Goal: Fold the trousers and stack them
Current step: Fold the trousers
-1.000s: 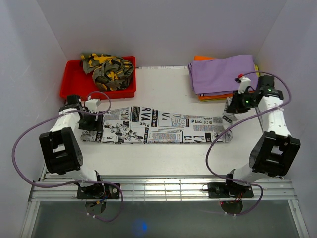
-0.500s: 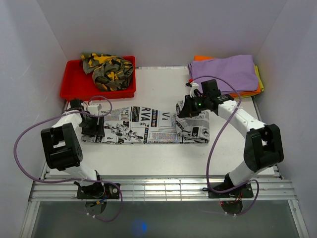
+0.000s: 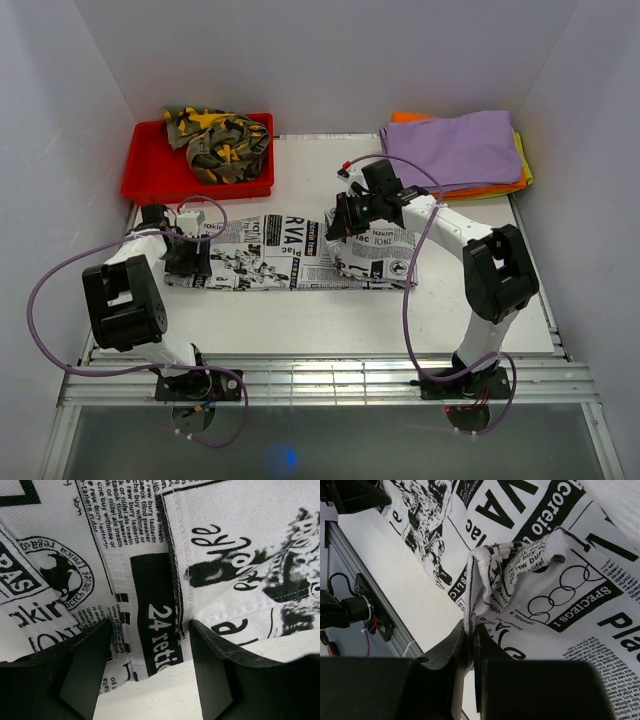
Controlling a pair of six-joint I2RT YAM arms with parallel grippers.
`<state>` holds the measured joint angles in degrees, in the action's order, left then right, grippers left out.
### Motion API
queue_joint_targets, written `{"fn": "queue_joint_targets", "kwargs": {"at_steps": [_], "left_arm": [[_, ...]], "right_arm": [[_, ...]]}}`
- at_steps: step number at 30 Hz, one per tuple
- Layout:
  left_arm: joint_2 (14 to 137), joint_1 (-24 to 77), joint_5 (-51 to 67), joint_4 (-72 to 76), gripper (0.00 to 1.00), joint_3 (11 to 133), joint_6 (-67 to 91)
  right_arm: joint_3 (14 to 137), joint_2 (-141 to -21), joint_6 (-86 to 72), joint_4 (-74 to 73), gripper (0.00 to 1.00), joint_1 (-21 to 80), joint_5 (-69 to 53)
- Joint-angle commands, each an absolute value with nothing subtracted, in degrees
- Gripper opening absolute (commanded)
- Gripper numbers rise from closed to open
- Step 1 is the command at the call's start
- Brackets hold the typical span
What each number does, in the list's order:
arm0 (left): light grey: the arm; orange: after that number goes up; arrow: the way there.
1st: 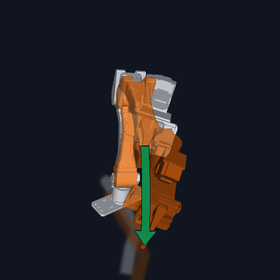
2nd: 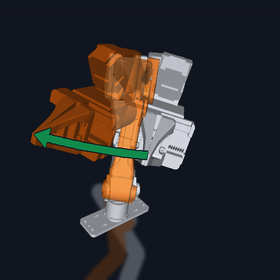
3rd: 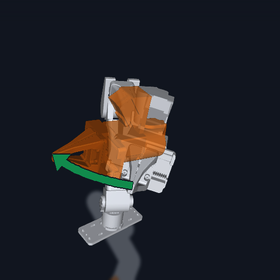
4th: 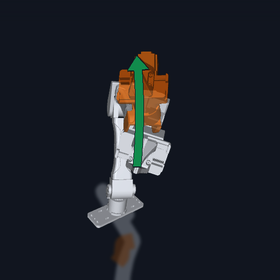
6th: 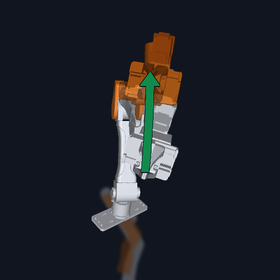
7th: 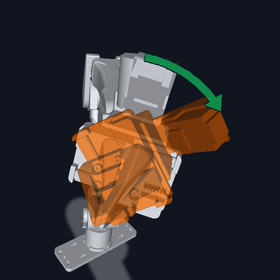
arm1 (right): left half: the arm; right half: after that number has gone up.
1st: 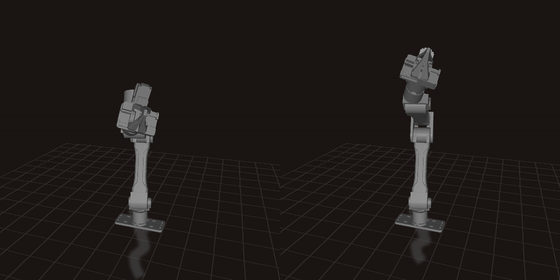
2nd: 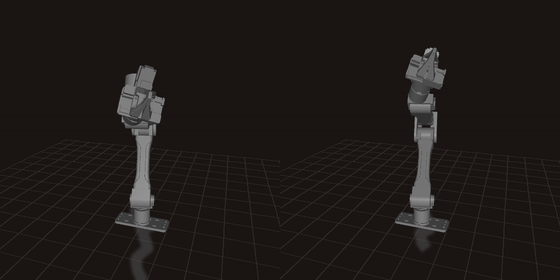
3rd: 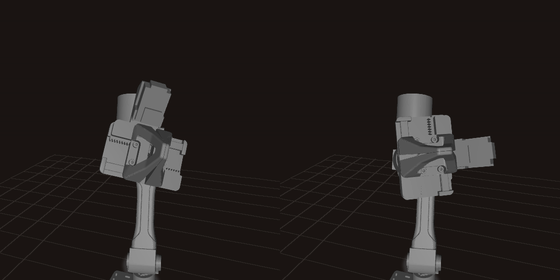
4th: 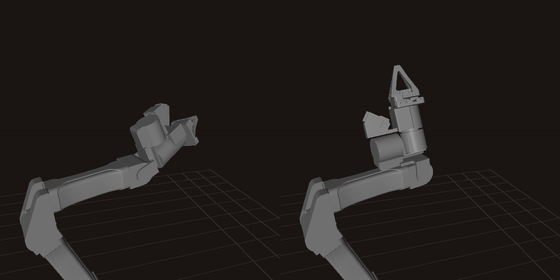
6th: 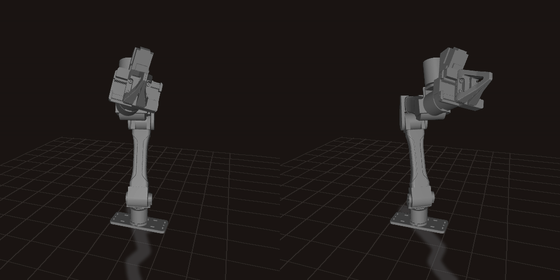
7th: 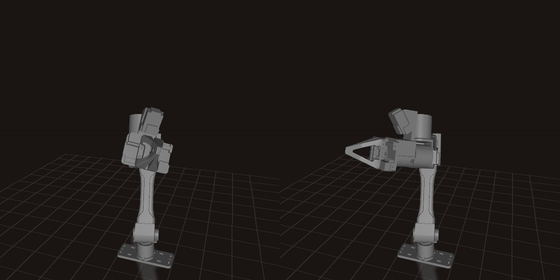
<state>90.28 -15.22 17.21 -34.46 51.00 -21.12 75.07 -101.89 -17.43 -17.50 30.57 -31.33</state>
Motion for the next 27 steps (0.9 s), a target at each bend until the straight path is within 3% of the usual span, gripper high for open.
{"fn": "queue_joint_targets", "kwargs": {"at_steps": [1, 27], "left_arm": [[91.8, -15.5, 17.1, -35.2, 0.74, 47.7, -21.1], [91.1, -15.5, 17.9, -33.6, 0.75, 44.3, -20.9]], "right_arm": [[78.9, -102.6, -20.8, -14.3, 0.08, 31.6, -32.0], [86.6, -114.6, -23.8, -11.9, 0.08, 39.7, -30.2]]}}
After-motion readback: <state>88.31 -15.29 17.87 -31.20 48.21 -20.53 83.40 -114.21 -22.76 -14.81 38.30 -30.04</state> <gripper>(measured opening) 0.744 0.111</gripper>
